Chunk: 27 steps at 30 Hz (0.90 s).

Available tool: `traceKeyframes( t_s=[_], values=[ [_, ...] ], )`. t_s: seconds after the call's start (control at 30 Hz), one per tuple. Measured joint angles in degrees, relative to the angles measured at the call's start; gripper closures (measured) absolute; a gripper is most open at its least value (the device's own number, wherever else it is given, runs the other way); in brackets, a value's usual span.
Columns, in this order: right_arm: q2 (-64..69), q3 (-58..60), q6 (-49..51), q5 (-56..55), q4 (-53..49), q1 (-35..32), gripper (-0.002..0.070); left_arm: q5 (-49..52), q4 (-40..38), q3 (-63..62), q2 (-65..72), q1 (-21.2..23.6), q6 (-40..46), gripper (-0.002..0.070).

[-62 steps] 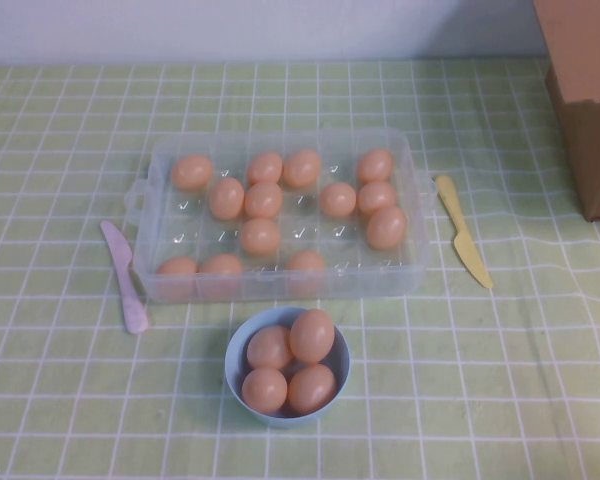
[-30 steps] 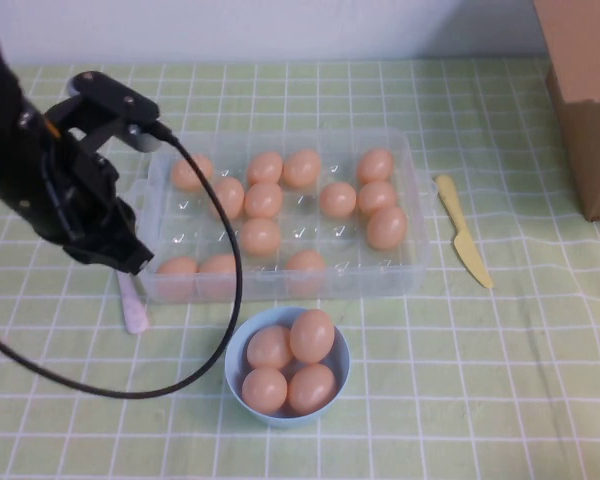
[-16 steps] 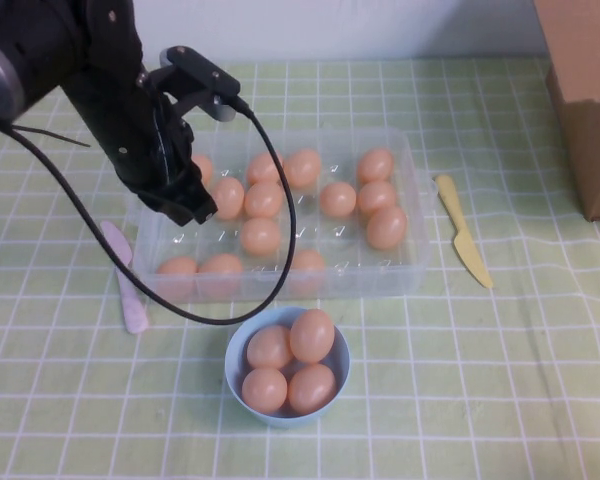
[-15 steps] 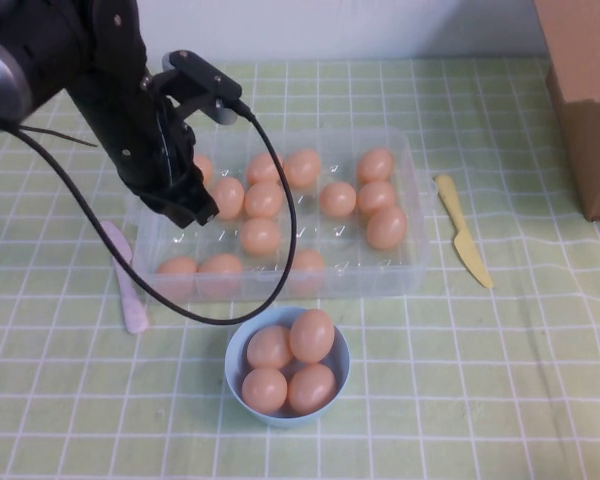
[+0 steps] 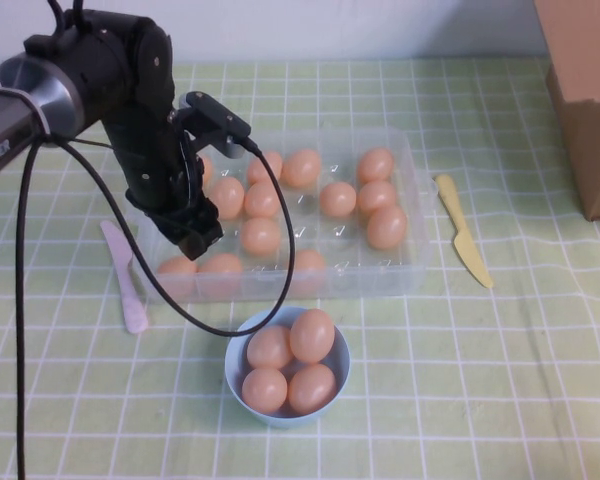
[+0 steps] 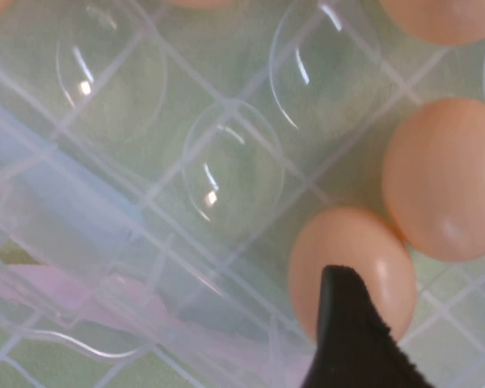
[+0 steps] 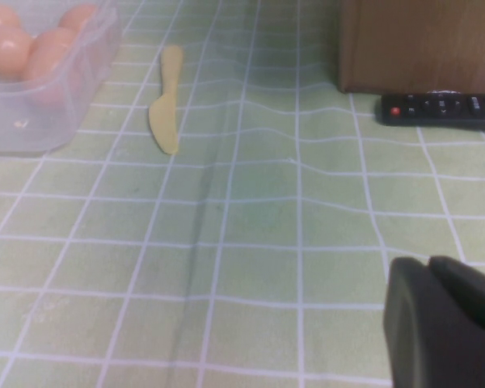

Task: Take an egg out of the egg box
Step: Pick up the egg from the plastic box

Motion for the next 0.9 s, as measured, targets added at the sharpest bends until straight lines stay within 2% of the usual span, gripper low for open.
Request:
traceKeyframes(
  t_s=[0.17, 0.67, 0.9],
  values=[
    [0.0, 0.0, 0.0, 0.0, 0.0, 0.0, 0.0694, 0.0, 0.8, 0.0, 0.0, -0.1, 3.4, 0.0328],
    [0.0, 0.0, 0.0, 0.0, 0.0, 0.0, 0.0694, -0.1, 3.1, -0.3, 3.3, -0.4, 5.2, 0.0324],
    [0.0, 0.0, 0.0, 0.0, 0.0, 0.0, 0.0694, -0.1, 3.1, -0.4, 3.8, -0.5, -0.4, 0.0324]
  ],
)
